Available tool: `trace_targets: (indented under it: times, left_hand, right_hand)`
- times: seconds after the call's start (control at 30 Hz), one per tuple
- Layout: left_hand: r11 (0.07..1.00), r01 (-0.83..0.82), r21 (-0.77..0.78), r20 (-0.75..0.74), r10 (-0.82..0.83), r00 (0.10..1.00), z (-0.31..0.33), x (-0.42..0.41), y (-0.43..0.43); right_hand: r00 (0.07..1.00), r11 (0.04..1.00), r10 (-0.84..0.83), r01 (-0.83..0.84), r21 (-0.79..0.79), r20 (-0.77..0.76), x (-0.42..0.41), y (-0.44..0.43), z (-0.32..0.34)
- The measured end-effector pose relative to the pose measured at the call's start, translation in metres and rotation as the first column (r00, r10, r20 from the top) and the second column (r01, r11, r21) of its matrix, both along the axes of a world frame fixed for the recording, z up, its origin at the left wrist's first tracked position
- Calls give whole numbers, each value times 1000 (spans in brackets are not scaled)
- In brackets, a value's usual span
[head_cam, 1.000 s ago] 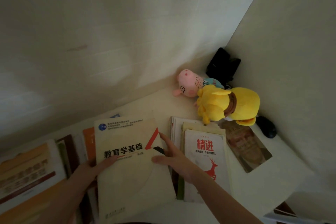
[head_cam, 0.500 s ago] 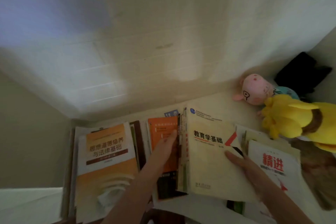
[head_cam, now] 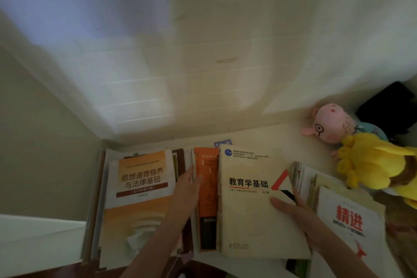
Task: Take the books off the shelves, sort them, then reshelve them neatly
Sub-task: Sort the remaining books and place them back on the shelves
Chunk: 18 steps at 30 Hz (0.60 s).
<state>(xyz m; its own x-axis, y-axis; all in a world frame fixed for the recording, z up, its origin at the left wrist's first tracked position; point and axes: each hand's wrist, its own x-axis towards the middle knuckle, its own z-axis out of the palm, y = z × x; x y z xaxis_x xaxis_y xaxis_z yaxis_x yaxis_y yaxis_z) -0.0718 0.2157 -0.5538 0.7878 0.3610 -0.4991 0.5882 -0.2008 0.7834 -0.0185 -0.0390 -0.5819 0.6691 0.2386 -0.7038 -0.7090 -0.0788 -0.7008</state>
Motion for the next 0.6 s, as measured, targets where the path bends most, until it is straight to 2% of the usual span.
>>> trace_targets:
  times: [0.1, 0.2, 0.4, 0.5, 0.6]
  left_hand:
    - [960, -117, -254, -93, 97, 991, 0, -10, -8]
    - [880, -209, -426, -91, 188, 978, 2, -11, -13]
    - [799, -380, -465, -207, 320, 925, -1, -3, 0]
    - [815, -350, -462, -256, 256, 932, -4, -1, -2]
    - [866, -271, -420, -240, 182, 954, -13, 0, -7]
  right_hand:
    - [999, 999, 33, -33, -13, -1, 5, 5, 3]
    - [998, 996, 67, -66, -52, 21, 10, 10, 3]
    - [994, 993, 98, -95, -67, 37, 14, 16, 0]
    - [992, 992, 123, -122, -40, 40, 17, 21, -2]
    - [979, 981, 196, -195, -24, 50, 18, 33, -5]
